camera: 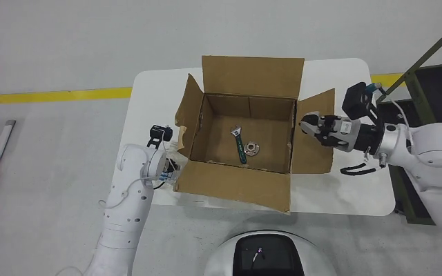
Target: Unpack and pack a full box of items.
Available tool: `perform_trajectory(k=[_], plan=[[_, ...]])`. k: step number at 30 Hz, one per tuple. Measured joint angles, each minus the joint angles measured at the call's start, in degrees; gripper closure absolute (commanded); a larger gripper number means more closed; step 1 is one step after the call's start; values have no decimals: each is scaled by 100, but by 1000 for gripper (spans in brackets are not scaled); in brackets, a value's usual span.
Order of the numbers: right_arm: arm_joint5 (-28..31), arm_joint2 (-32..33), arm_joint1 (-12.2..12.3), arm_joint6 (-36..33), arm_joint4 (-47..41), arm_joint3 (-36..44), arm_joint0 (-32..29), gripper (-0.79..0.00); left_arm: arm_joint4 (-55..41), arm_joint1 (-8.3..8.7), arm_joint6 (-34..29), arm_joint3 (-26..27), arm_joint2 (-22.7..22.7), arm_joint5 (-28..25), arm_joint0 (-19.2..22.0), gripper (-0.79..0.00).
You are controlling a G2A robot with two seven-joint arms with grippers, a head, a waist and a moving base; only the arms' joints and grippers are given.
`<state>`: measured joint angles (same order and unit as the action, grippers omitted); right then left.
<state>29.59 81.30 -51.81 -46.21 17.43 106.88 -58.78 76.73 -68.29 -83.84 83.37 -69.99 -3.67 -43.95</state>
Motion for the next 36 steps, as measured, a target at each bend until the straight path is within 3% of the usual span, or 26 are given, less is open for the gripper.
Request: perform_trajectory(k=[4,9,18,26,36], plan=[[-421,-657,-79,-432,-69,-185,592,0,5,6,-21,78,-37,2,-19,-785],[-727,-1413,-206,-494,40,-408,1169,0,4,6,-21,75,-36,3,-19,-785],[-723,-1396,-205,-490,41,-410,1164,0,2,6,-9,75,-37,4,-28,-785],[-690,-1426,-209,-428,70,-353,1122,0,100,-56,532,-10,131,280,41,-785],[-859,-1644,-258,-303,299,-242,1211,0,-709,-198,513,-91,462,77,302,-785]])
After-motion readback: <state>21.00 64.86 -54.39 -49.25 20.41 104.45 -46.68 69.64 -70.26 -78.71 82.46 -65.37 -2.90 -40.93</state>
